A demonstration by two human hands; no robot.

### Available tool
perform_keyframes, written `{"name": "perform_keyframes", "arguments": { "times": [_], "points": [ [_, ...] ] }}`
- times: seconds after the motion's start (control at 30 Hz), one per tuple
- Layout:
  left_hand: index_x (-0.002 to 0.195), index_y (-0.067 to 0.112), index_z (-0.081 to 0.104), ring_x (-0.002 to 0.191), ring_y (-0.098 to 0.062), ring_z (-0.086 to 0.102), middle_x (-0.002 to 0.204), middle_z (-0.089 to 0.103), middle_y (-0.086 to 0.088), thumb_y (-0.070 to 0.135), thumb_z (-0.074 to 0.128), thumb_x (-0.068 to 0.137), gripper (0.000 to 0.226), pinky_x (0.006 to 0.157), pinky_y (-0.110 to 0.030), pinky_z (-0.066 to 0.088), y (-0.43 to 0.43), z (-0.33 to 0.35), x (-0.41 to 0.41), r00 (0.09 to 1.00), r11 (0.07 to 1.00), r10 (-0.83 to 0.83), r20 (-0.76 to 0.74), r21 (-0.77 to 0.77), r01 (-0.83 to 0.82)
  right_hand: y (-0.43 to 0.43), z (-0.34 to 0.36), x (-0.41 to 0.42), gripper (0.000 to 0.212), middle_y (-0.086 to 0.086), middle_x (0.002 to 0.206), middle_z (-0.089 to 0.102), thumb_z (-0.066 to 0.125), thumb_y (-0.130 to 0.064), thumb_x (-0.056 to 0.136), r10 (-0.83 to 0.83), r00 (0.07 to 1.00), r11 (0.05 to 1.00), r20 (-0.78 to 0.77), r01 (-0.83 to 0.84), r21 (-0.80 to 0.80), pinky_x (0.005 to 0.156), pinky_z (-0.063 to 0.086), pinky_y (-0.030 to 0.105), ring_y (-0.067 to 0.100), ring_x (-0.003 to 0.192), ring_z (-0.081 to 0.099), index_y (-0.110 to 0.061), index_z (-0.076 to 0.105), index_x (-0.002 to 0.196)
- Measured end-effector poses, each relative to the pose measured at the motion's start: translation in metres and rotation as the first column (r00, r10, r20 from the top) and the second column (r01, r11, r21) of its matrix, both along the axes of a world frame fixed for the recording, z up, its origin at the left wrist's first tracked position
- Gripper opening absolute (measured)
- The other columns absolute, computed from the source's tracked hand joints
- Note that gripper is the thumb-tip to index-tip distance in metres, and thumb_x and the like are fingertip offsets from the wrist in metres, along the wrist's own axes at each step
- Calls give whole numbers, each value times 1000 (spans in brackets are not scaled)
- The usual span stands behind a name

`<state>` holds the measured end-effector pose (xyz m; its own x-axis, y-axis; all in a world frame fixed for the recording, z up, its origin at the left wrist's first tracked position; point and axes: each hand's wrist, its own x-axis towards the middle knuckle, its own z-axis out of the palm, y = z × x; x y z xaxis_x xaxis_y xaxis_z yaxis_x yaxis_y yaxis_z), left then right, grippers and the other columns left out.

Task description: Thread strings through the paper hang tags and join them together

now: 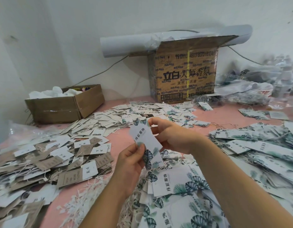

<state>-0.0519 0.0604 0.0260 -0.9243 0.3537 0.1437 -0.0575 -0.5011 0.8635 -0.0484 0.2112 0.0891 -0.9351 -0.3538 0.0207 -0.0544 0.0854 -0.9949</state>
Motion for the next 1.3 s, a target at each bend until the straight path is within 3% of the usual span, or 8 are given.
{"name": "perform_keyframes", "arguments": {
  "times": [0.27, 0.57, 0.7, 0.8, 0.93, 1.0, 1.13, 1.3],
  "points": [
    [80, 5, 74, 69, -15, 68, 81, 73, -9, 14, 57, 73, 21, 62, -26, 57, 0, 1, 0, 1000, 1000, 9, -16, -22, -10, 5, -4, -2, 42, 8, 109, 53, 33, 24, 82, -7, 1000, 1000, -10, 8, 15, 53, 50, 24, 26, 77, 59, -10, 49, 101],
    [72, 11, 76, 69, -14, 69, 79, 73, -7, 16, 59, 72, 18, 61, -25, 57, 0, 5, 2, 995, 995, 96, -40, -22, -97, -2, -6, -6, 19, 18, 93, 69, 51, 5, 89, -145, 975, 909, -169, 198, 366, 53, 45, 18, 13, 63, 57, 2, 66, 100],
    [74, 14, 77, 71, -12, 69, 80, 74, -5, 19, 59, 72, 18, 60, -22, 55, 3, 5, 3, 992, 994, 94, -81, -56, -99, -3, -5, -8, 18, 29, 101, 64, 49, 10, 85, -197, 934, 841, -297, 317, 439, 81, 53, 50, 43, 93, 61, 8, 65, 95],
    [76, 17, 77, 72, -11, 69, 82, 74, -4, 21, 59, 73, 19, 61, -22, 55, 3, 4, 3, 991, 993, 87, -100, -75, -95, -4, -3, -8, 18, 35, 99, 60, 46, 14, 82, -200, 919, 803, -340, 353, 481, 78, 48, 60, 49, 94, 57, 13, 62, 90],
    [77, 17, 77, 74, -14, 70, 84, 74, -6, 22, 60, 72, 18, 63, -25, 56, 2, 3, 1, 994, 994, 66, -87, -83, -74, -2, -5, -8, 15, 32, 95, 63, 49, 12, 84, -174, 923, 796, -343, 337, 503, 74, 50, 56, 30, 72, 59, 11, 63, 88],
    [78, 16, 77, 74, -14, 70, 83, 74, -7, 22, 61, 72, 18, 62, -27, 57, 2, 2, 0, 995, 993, 61, -85, -93, -69, -2, -5, -8, 13, 33, 95, 62, 49, 8, 86, -176, 917, 796, -358, 347, 497, 72, 53, 52, 38, 73, 59, 14, 60, 90],
    [77, 11, 72, 66, -14, 68, 76, 72, -5, 24, 64, 70, 17, 56, -27, 56, -1, 1, -4, 992, 985, 110, -64, -130, -117, -1, -2, -5, 19, 1, 64, 58, 54, -4, 89, -264, 873, 830, -411, 422, 363, 48, 40, 14, 5, 52, 47, -10, 63, 74],
    [92, 5, 65, 62, -11, 65, 73, 70, -3, 20, 67, 74, 23, 56, -28, 55, -5, 0, -10, 977, 963, 205, -56, -165, -211, 1, 3, -4, 19, -8, 53, 52, 62, -9, 87, -383, 814, 853, -438, 493, 170, 40, 33, 11, -2, 38, 37, -17, 63, 70]
  ]
}}
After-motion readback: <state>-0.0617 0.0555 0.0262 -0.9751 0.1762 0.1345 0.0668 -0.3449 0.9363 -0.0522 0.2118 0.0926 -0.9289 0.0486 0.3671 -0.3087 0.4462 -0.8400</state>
